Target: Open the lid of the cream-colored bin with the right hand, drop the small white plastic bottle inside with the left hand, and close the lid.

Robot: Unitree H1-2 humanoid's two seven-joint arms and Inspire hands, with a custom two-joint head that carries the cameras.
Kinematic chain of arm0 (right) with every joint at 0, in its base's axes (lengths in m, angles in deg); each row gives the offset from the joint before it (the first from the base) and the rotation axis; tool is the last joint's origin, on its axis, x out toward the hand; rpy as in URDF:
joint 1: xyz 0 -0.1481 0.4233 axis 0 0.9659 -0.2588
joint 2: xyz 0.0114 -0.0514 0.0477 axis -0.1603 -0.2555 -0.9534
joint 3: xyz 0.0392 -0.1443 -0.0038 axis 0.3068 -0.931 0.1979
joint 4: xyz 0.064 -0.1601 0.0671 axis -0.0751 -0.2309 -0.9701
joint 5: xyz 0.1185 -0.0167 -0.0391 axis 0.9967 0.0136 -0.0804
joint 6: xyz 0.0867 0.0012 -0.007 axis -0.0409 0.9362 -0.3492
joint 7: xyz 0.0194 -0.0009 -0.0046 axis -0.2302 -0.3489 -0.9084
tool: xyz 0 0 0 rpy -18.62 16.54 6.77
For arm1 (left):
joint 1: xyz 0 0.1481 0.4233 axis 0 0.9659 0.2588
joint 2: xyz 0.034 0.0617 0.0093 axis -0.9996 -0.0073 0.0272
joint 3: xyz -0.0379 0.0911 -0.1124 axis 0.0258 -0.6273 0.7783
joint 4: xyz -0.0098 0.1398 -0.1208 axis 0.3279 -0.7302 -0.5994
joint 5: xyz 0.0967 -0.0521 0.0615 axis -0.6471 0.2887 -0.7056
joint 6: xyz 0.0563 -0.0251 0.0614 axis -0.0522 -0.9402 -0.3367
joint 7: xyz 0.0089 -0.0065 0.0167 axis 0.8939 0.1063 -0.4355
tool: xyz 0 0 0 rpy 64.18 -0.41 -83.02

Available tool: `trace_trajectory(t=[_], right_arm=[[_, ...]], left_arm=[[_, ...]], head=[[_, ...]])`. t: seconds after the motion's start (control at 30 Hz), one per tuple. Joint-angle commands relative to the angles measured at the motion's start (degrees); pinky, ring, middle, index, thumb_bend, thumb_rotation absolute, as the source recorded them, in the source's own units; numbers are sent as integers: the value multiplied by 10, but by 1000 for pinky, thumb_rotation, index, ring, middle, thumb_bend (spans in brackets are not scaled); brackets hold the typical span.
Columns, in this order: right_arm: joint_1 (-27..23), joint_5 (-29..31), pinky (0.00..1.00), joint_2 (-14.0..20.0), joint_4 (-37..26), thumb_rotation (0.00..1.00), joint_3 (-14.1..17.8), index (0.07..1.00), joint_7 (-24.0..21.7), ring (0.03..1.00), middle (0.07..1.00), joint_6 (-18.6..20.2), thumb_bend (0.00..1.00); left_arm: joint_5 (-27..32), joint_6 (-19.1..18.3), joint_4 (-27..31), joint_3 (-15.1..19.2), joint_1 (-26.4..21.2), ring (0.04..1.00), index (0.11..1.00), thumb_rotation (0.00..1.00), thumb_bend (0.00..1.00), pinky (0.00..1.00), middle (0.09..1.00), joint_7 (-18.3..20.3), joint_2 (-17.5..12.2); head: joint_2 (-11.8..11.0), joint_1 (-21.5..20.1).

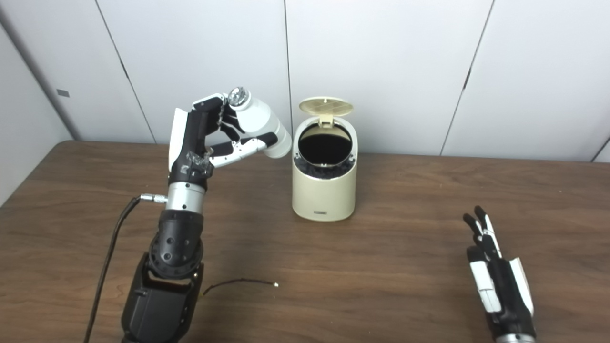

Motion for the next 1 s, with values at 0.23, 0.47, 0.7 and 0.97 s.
trace_trajectory(t=[0.23,0.47,0.7,0.97], right_arm=[[20,-9,986,-40,59,1000,-24,975,21,992,944,-29,636],[24,-20,998,-43,49,1000,-27,977,25,990,946,-23,612],[24,-16,1000,-47,47,1000,-24,981,25,1000,950,-20,606],[26,-21,1000,-48,40,1000,-25,978,25,990,948,-13,585]], left_arm=[[-33,51,-37,-19,-38,461,467,0,475,338,507,-38,22],[-51,127,-98,-35,-50,443,479,0,474,333,514,-79,34],[-65,176,-153,-49,-65,435,484,0,475,340,512,-105,43],[-106,213,-215,-65,-87,430,496,0,475,344,517,-140,42]], head=[[-4,-9],[-2,-16],[-3,-21],[-4,-23]])
